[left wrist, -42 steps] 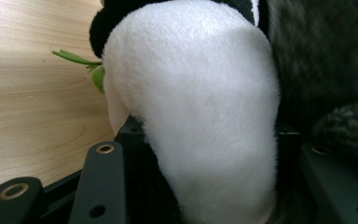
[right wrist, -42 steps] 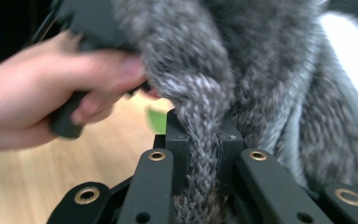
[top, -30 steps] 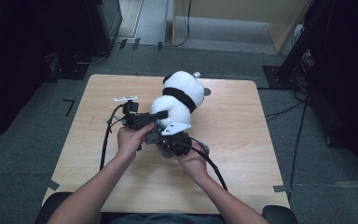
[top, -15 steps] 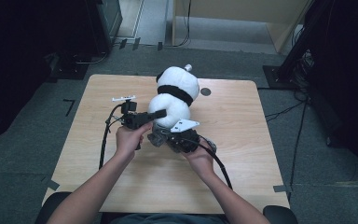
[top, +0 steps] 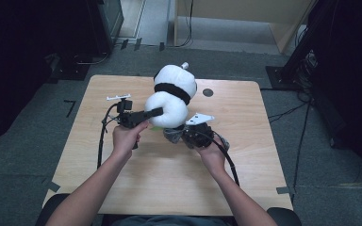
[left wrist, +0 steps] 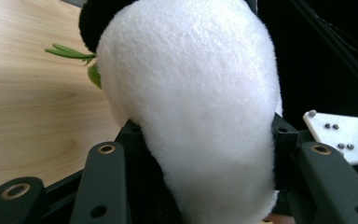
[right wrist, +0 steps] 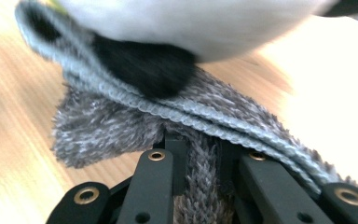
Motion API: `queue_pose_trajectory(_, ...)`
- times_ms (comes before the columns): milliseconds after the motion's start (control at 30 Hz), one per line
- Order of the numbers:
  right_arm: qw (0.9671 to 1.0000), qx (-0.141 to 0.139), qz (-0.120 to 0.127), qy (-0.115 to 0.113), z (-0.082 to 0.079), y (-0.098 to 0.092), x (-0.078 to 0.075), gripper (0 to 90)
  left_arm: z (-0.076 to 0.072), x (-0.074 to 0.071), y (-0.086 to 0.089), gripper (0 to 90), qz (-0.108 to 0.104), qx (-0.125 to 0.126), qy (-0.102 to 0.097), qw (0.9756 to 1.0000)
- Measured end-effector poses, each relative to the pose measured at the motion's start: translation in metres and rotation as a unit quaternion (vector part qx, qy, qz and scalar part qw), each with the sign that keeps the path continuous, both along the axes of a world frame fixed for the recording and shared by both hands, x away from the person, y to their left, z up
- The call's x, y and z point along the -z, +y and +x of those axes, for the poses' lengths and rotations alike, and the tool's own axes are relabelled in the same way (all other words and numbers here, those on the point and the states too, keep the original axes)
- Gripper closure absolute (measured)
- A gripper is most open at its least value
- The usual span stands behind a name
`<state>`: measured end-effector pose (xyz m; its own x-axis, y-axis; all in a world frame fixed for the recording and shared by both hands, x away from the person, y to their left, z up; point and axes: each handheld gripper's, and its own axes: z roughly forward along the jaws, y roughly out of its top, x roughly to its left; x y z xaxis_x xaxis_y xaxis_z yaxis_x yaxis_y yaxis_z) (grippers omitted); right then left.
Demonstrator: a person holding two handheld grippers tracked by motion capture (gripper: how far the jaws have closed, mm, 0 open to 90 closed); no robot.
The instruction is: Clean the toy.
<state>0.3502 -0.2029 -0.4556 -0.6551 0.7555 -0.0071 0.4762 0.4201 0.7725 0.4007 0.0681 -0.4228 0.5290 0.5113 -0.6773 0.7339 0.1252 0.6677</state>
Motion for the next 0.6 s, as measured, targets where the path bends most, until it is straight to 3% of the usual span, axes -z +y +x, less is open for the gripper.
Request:
queue_pose_trajectory(267,0.9991,0.035,0.022,0.003,0.006,-0.022,-0.01,80.9,0.006,-0.002,0.018,49.7,0.011,-0.031,-0.01,0.9994)
queue_pose_trajectory(400,0.998,0.05,0.036,0.016,0.01,-0.033,-0.015,80.6,0.01,-0.003,0.03,49.8,0.032,-0.053,-0.015,0.998)
queue_pose_trajectory(600,0.996,0.073,0.047,0.019,0.016,-0.053,-0.023,80.5,0.017,0.002,0.046,49.8,0.044,-0.075,-0.01,0.9961)
